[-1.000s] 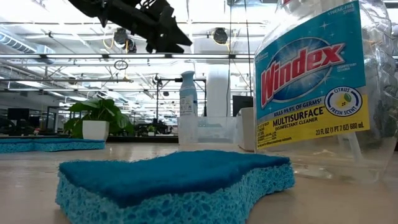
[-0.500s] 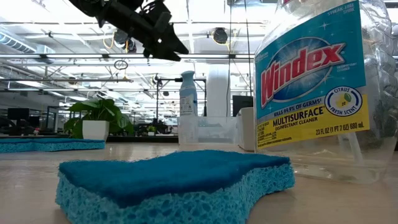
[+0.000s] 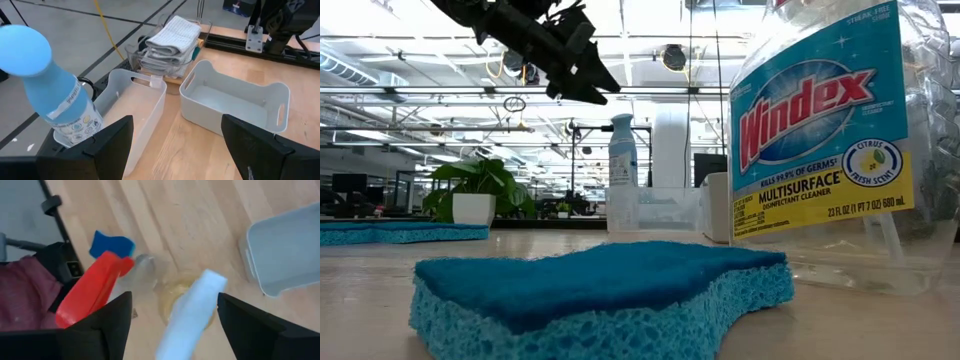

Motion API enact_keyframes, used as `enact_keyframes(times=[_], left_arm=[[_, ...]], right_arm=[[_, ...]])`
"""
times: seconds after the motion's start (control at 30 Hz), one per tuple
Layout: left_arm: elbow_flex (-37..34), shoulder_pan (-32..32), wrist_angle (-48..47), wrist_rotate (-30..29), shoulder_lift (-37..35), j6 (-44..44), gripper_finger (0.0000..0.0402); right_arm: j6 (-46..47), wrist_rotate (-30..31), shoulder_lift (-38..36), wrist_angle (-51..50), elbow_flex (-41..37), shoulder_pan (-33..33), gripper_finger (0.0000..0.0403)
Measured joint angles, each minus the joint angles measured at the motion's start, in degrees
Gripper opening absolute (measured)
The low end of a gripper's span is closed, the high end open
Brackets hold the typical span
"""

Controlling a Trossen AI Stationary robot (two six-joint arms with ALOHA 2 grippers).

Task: Pick & Place Kitchen Items
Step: Put the yellow spray bottle into the white transparent bin

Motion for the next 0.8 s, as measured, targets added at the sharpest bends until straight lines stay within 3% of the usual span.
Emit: enact_keyframes(times=[0.57, 0.8], left_arm=[[0.0, 0.0, -0.6, 0.0, 0.1, -0.4, 0.0308], [0.0, 0.0, -0.5, 0.0, 1.3, -0.4, 0.0308]], right_arm=[[2.1, -3.4, 0.0, -0.1, -6.8, -0.2, 0.0249], [2.1, -4.9, 0.0, -0.1, -8.4, -0.2, 0.0191]])
